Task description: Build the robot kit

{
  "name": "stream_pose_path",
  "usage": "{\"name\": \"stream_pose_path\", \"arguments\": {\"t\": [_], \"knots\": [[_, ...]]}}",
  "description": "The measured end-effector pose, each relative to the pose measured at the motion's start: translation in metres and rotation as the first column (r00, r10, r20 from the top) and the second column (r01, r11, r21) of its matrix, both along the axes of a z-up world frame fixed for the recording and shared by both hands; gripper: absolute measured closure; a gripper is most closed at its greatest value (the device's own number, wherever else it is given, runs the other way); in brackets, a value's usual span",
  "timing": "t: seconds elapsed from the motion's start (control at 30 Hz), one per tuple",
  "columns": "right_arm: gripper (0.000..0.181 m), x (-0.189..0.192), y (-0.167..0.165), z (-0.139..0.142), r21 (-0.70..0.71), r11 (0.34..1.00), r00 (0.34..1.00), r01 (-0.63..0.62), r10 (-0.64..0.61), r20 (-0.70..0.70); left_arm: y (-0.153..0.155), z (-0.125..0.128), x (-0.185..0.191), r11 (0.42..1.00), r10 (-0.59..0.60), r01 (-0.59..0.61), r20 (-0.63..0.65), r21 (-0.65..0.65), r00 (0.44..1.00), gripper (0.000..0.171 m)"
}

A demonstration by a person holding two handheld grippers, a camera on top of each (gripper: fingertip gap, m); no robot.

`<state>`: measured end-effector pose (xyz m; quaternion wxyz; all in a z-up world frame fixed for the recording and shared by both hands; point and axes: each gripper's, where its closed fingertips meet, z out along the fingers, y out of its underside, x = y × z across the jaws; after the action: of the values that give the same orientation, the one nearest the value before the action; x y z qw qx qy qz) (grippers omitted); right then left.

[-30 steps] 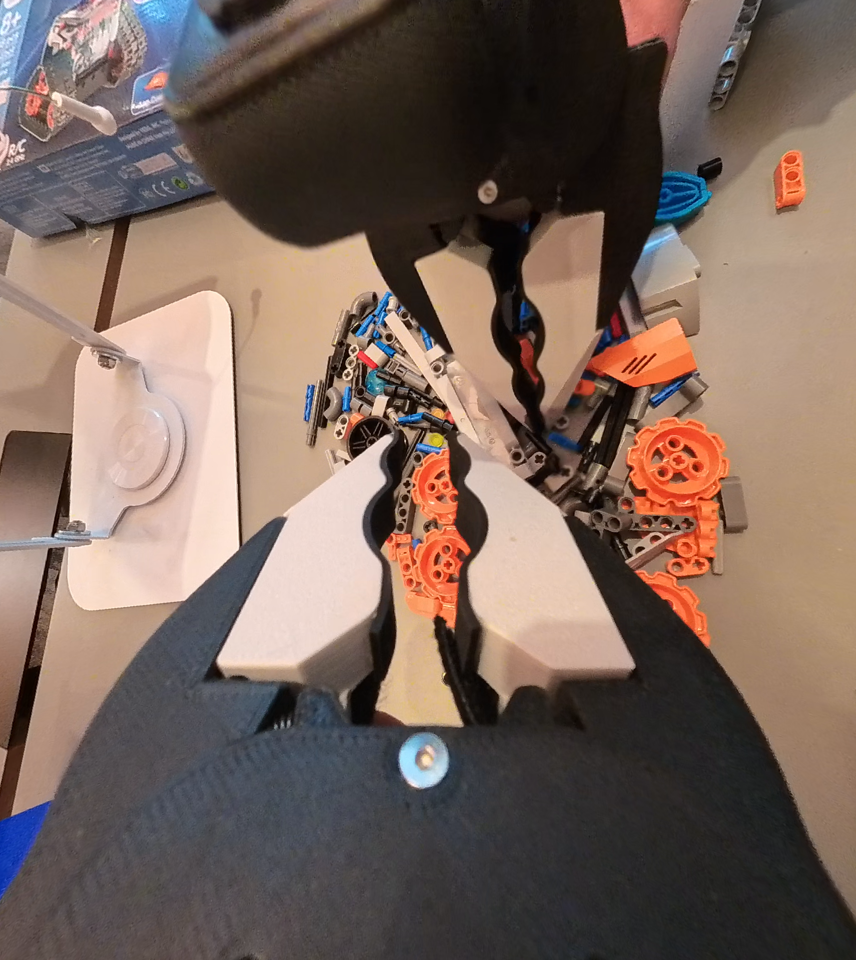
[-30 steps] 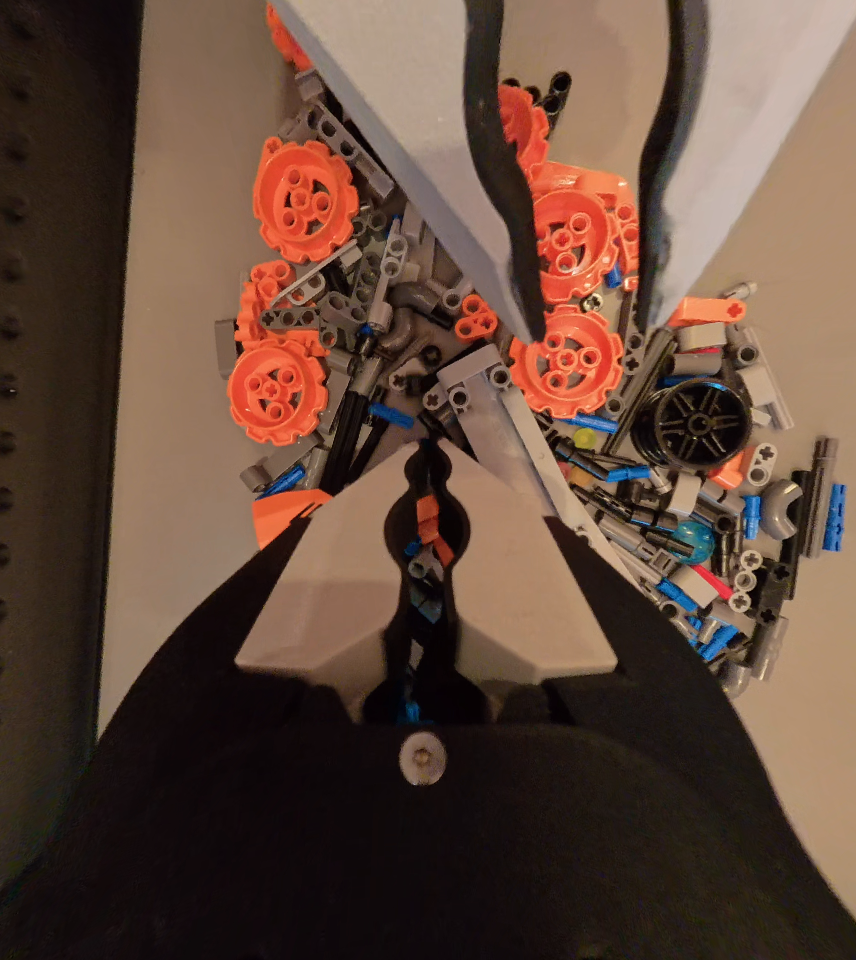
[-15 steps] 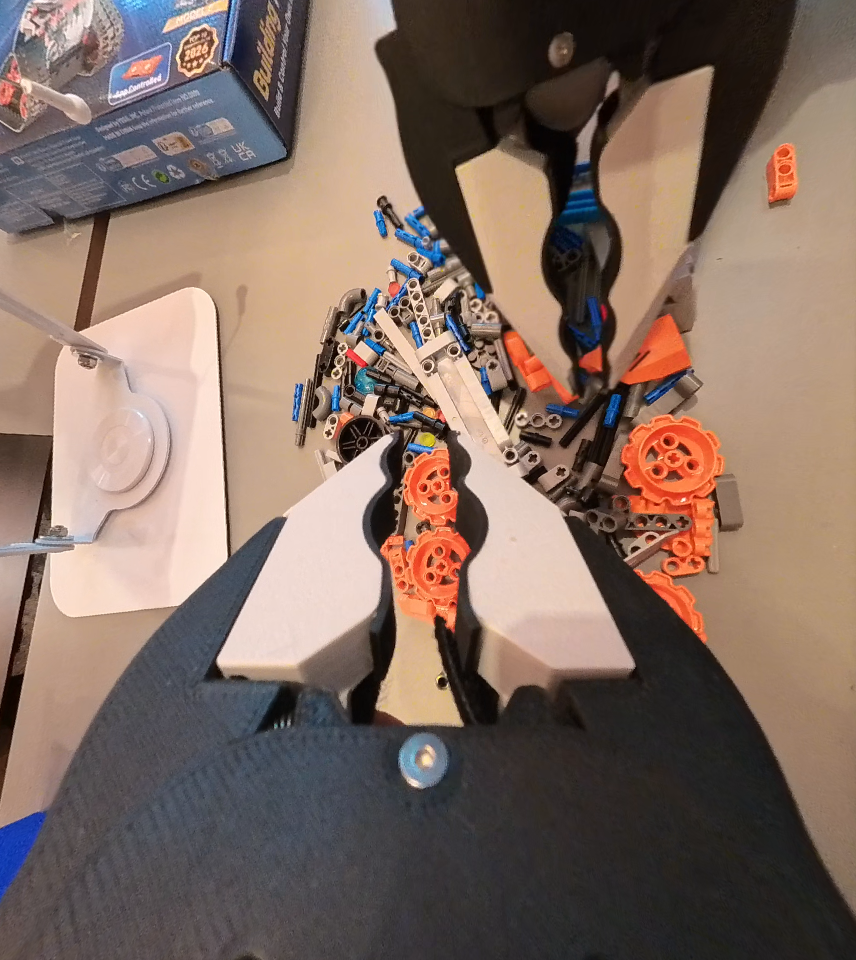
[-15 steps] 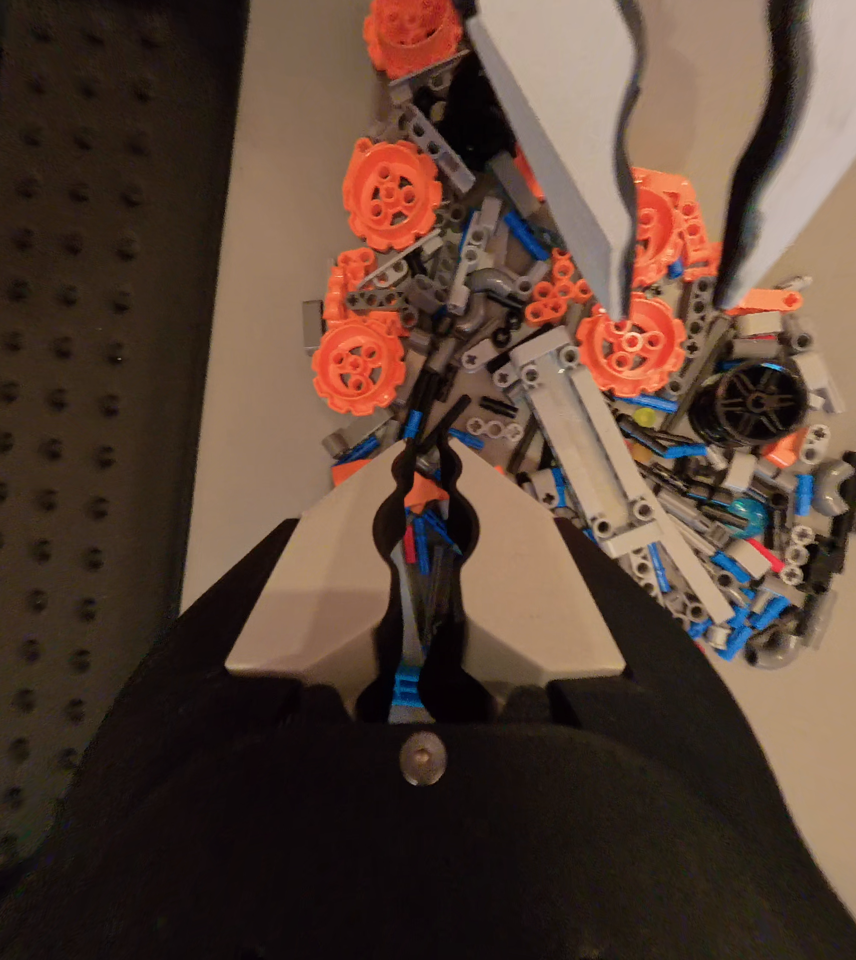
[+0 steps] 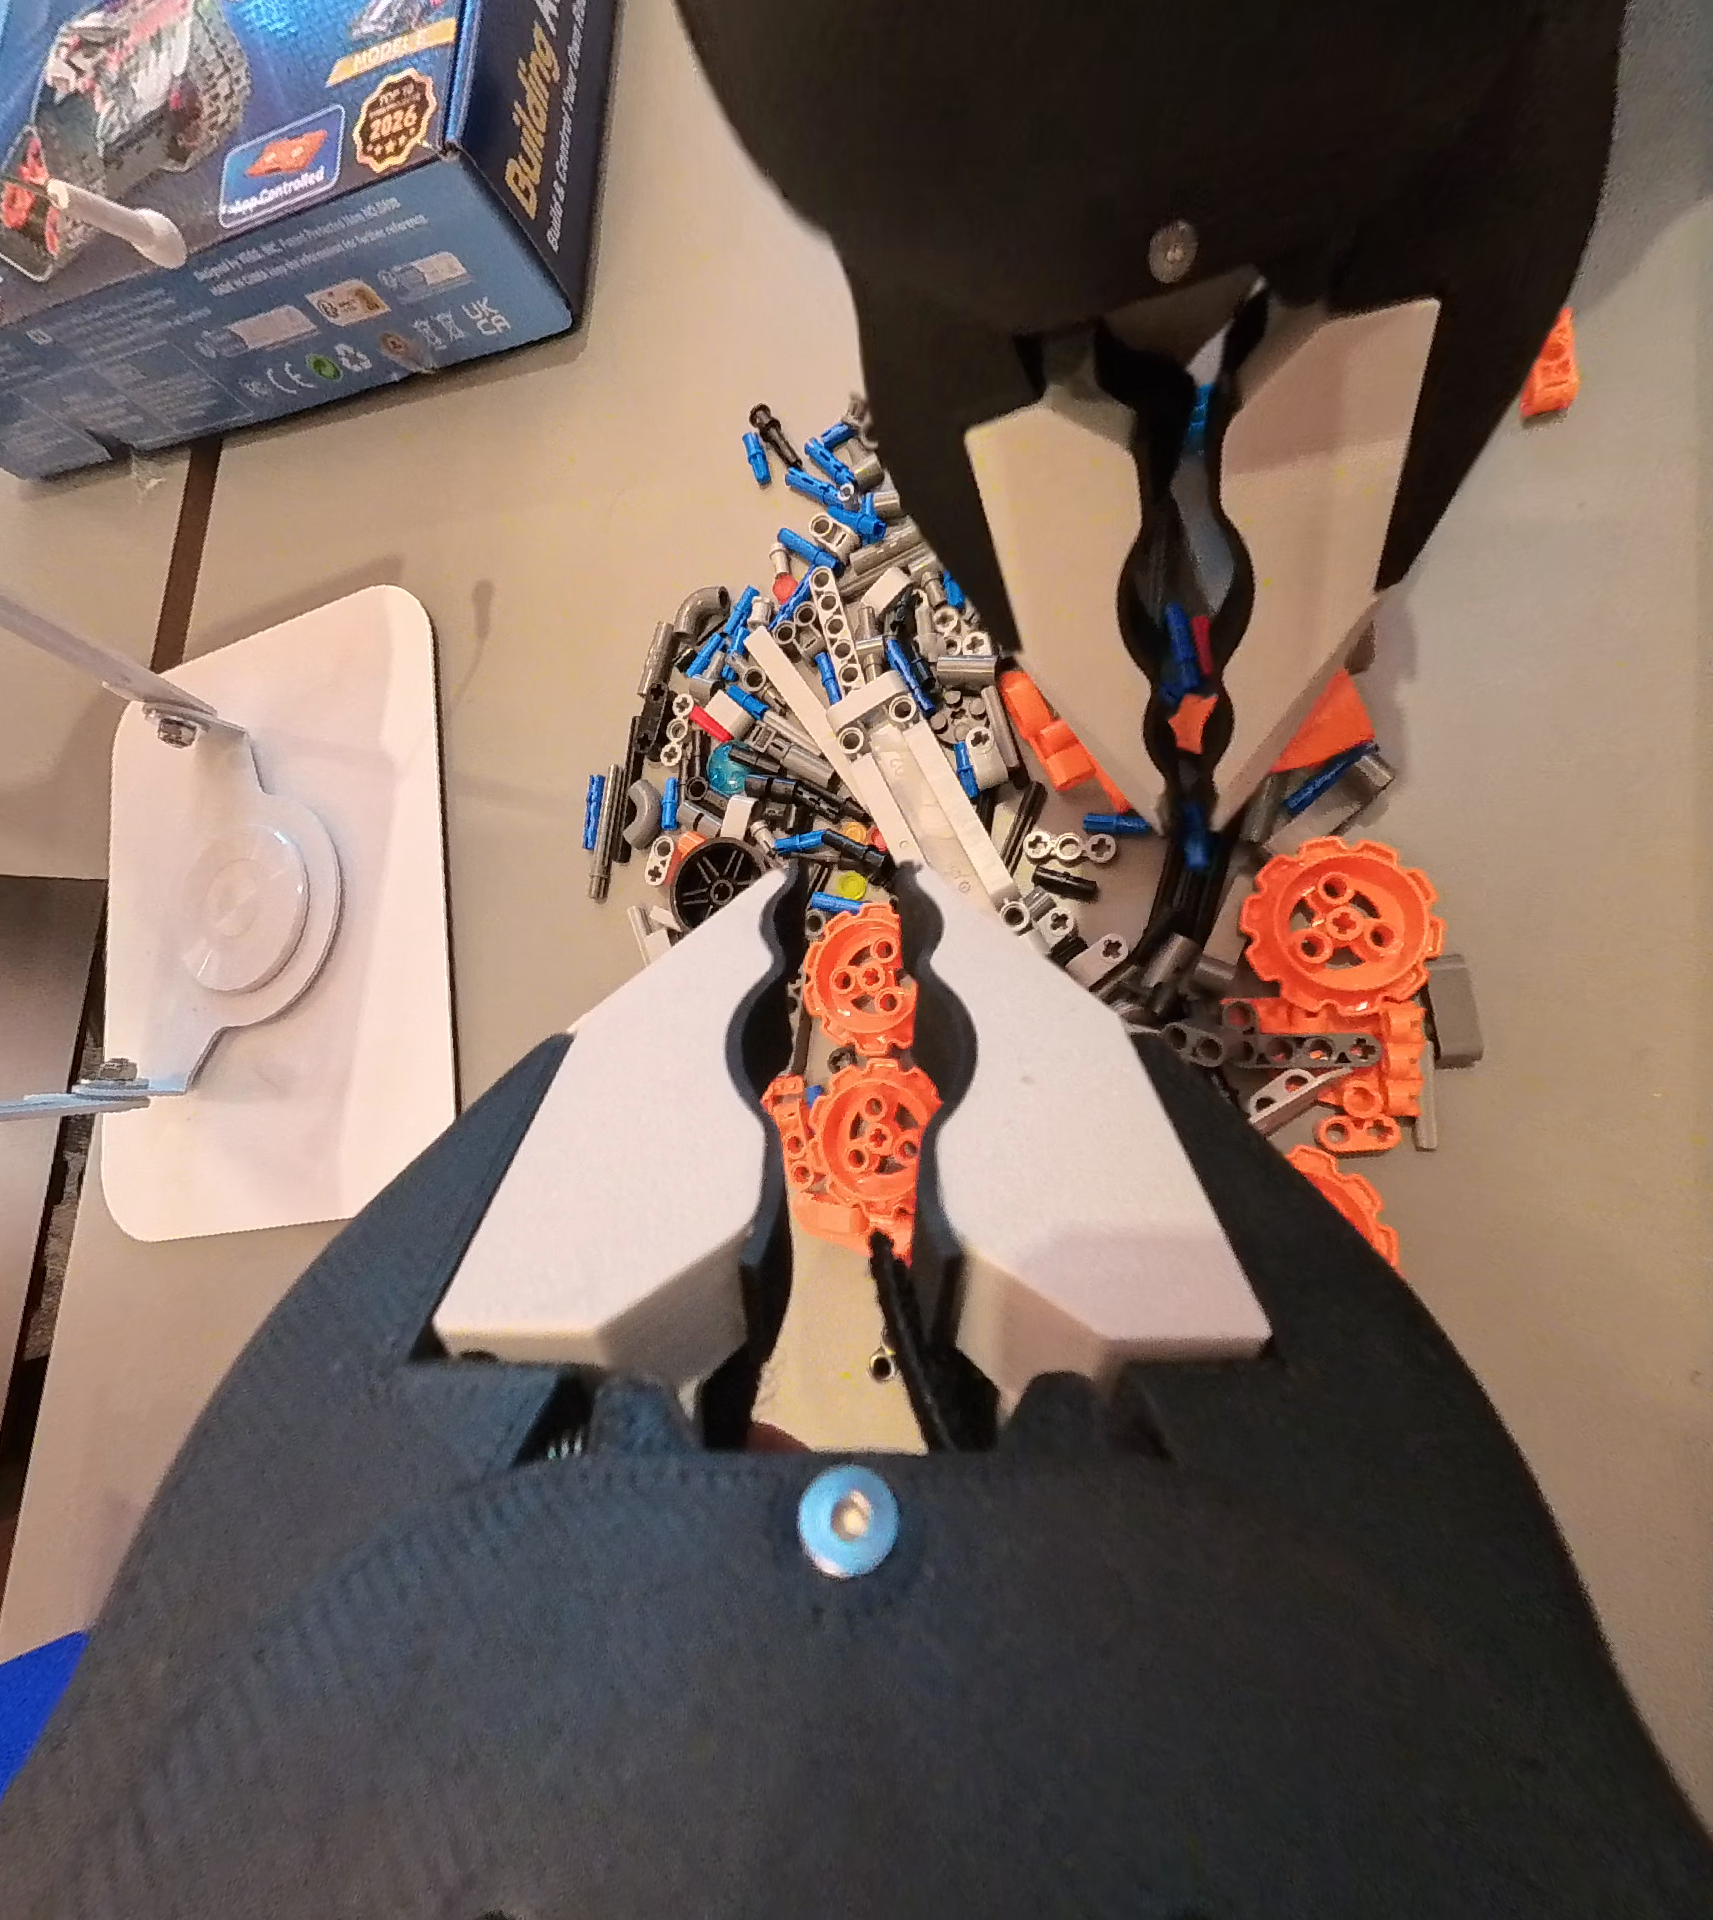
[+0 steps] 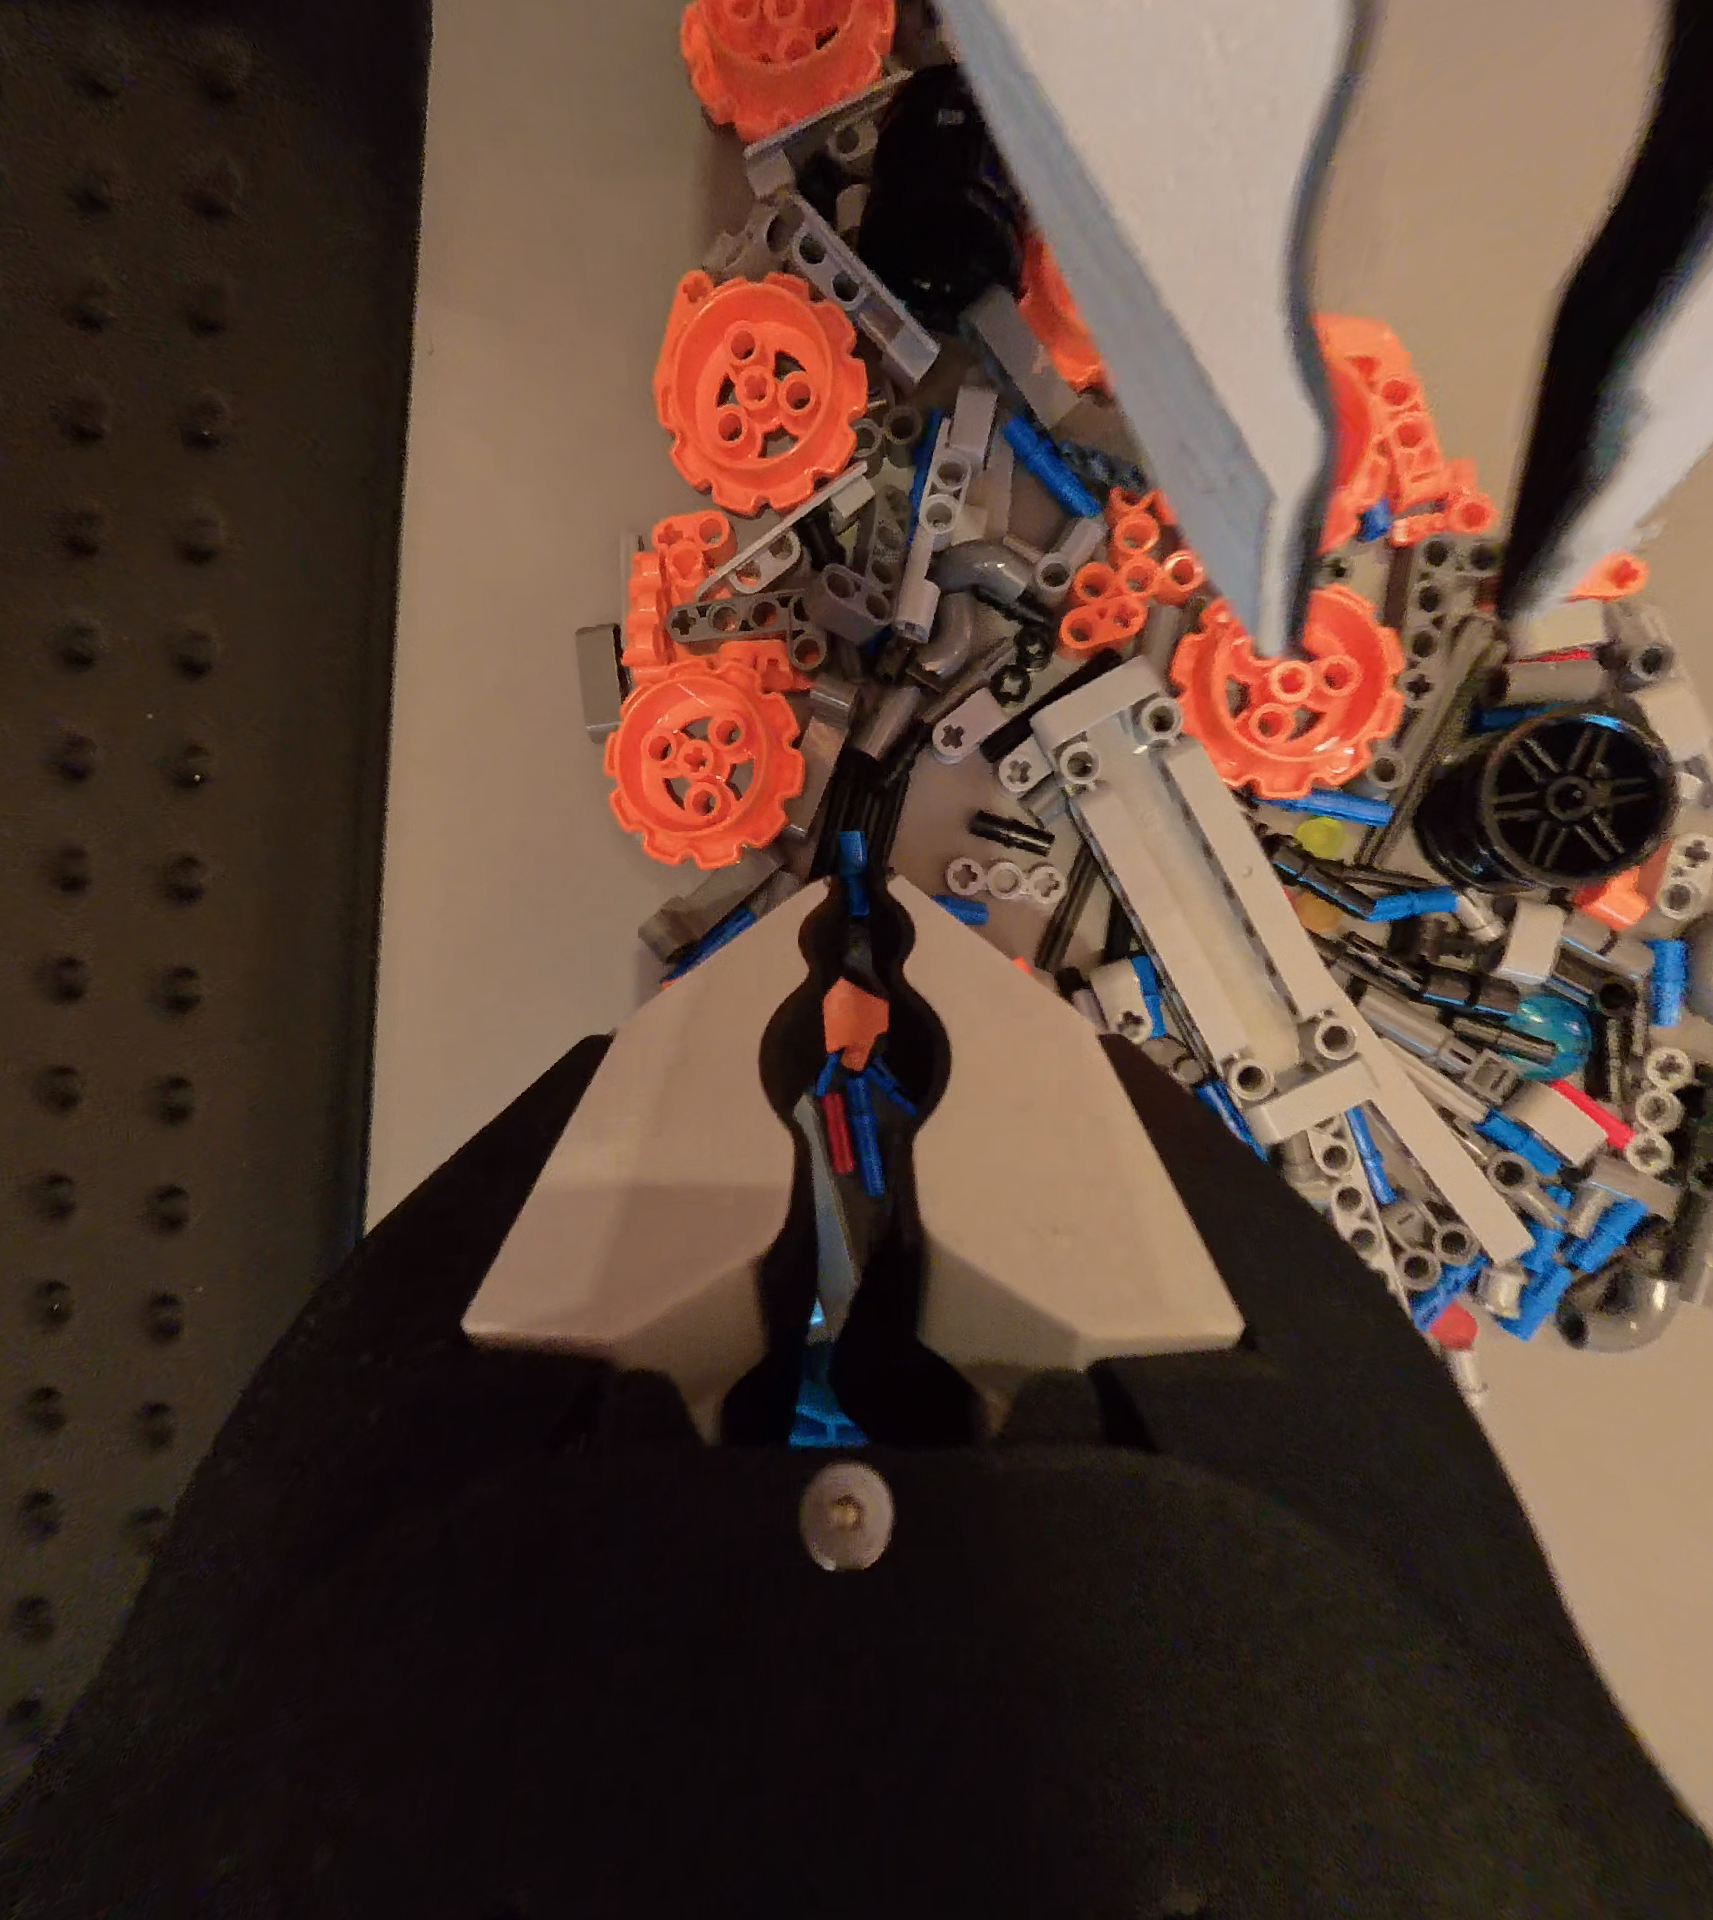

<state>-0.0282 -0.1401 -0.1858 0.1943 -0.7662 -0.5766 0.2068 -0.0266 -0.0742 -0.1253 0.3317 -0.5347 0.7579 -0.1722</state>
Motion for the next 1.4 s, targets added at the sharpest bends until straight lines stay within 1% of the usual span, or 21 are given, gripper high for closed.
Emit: {"name": "stream_pose_path", "arguments": {"t": [0.1, 0.17, 0.23, 0.3, 0.4, 0.53, 0.6, 0.73, 0.77, 1.1, 1.17, 1.27, 1.33, 1.4], "knots": [[0.179, 0.005, 0.004, 0.015, -0.005, 0.999, 0.995, 0.054, -0.055, -0.079, -0.006, -0.002, 0.003, 1.000, -0.025, 0.025, 0.001, -0.013, 1.000, 0.156], [0.179, 0.013, 0.007, 0.028, -0.010, 0.995, 0.985, 0.099, -0.099, -0.143, -0.015, -0.002, 0.006, 0.998, -0.065, 0.065, 0.012, -0.015, 0.998, 0.155], [0.179, 0.020, 0.007, 0.044, -0.040, 0.990, 0.961, 0.138, -0.144, -0.235, -0.030, 0.001, 0.013, 0.992, -0.126, 0.127, 0.040, -0.024, 0.991, 0.155], [0.179, 0.029, 0.008, 0.061, -0.070, 0.981, 0.927, 0.181, -0.194, -0.322, -0.040, 0.003, 0.021, 0.986, -0.169, 0.169, 0.054, 0.004, 0.984, 0.154], [0.179, 0.043, 0.004, 0.077, -0.098, 0.971, 0.885, 0.216, -0.237, -0.401, -0.052, 0.012, 0.035, 0.978, -0.207, 0.203, 0.114, 0.050, 0.972, 0.155], [0.179, 0.055, -0.004, 0.083, -0.099, 0.966, 0.868, 0.239, -0.258, -0.424, -0.063, 0.016, 0.052, 0.964, -0.246, 0.226, 0.150, 0.141, 0.958, 0.156], [0.179, 0.059, -0.007, 0.086, -0.110, 0.961, 0.856, 0.252, -0.275, -0.438, -0.070, 0.017, 0.059, 0.957, -0.267, 0.240, 0.169, 0.164, 0.949, 0.158], [0.179, 0.063, -0.014, 0.087, -0.127, 0.957, 0.841, 0.259, -0.289, -0.458, -0.074, 0.018, 0.070, 0.947, -0.280, 0.237, 0.195, 0.216, 0.940, 0.168], [0.179, 0.064, -0.015, 0.087, -0.128, 0.956, 0.838, 0.263, -0.293, -0.461, -0.074, 0.018, 0.072, 0.947, -0.278, 0.232, 0.201, 0.223, 0.939, 0.171], [0.179, 0.073, -0.018, 0.101, -0.160, 0.938, 0.758, 0.307, -0.342, -0.555, -0.076, 0.030, 0.081, 0.954, -0.266, 0.204, 0.306, 0.220, 0.914, 0.171], [0.179, 0.076, -0.017, 0.102, -0.155, 0.934, 0.747, 0.321, -0.351, -0.564, -0.075, 0.030, 0.083, 0.960, -0.250, 0.194, 0.314, 0.200, 0.916, 0.171], [0.179, 0.081, -0.018, 0.107, -0.162, 0.926, 0.722, 0.342, -0.369, -0.586, -0.076, 0.036, 0.084, 0.959, -0.250, 0.185, 0.333, 0.215, 0.909, 0.171], [0.179, 0.084, -0.021, 0.106, -0.160, 0.924, 0.726, 0.347, -0.373, -0.578, -0.082, 0.040, 0.086, 0.953, -0.269, 0.198, 0.341, 0.229, 0.901, 0.170], [0.179, 0.088, -0.025, 0.104, -0.159, 0.922, 0.735, 0.354, -0.379, -0.562, -0.087, 0.038, 0.090, 0.943, -0.289, 0.210, 0.321, 0.258, 0.902, 0.165]]}}
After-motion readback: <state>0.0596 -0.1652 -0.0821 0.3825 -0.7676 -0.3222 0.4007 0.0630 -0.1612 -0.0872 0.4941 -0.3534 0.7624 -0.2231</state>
